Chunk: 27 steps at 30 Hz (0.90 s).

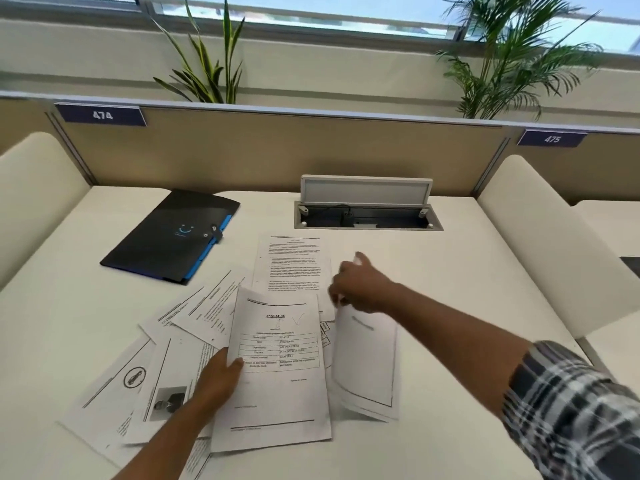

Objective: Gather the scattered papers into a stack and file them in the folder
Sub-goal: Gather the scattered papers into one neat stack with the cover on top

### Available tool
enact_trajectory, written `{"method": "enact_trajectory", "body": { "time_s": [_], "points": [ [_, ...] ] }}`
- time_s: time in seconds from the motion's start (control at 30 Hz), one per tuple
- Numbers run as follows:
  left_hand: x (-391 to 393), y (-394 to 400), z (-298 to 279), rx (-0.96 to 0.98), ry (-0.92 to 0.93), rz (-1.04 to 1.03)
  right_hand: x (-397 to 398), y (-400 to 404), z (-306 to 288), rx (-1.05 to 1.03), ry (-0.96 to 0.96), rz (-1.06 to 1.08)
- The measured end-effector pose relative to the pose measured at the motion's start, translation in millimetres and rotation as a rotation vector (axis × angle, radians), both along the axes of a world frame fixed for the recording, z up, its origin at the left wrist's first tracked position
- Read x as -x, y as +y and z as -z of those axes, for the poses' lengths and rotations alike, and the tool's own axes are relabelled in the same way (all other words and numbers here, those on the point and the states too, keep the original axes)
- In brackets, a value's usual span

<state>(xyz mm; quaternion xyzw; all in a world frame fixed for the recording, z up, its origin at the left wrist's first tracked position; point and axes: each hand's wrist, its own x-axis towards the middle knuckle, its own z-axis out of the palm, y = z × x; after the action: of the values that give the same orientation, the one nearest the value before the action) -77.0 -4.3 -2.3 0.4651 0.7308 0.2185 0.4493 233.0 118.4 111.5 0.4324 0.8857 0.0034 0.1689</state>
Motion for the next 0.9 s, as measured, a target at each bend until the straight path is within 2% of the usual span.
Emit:
{"method": "enact_trajectory", "body": {
  "time_s": [0.2,0.3,0.4,0.47,0.57,0.67,0.7,0.77,0.9],
  "points": [
    [-9,4,-11,0.049,-0.130,-0.085,96,-23,36,-0.063,0.089,-0.261],
    [-14,4,-18,0.047,-0.177,-0.130,116,-32,52,-0.118,0.169,-0.308],
    [-17,-1,-19,0.013,-0.171,-0.106,121,-36,64,-0.158,0.371,-0.259],
    [-17,-5,-15,0.013,-0.143,-0.095,116,-40,68,-0.187,0.540,-0.109],
    [-16,-7,-9,0.007,-0.094,-0.102,86,-45,75,-0.182,0.753,0.340],
    [-21,-8,-7,-0.007,-0.088,-0.117,39,-57,89,-0.075,0.773,0.897],
    [-23,-8,-7,-0.015,-0.092,-0.131,27,-64,95,-0.026,0.764,1.020],
    [-29,-7,-7,-0.029,-0.092,-0.154,13,-83,106,0.063,0.750,1.089],
    [-42,-7,-5,-0.024,-0.125,-0.152,16,-104,113,0.141,0.774,1.053]
  ]
}}
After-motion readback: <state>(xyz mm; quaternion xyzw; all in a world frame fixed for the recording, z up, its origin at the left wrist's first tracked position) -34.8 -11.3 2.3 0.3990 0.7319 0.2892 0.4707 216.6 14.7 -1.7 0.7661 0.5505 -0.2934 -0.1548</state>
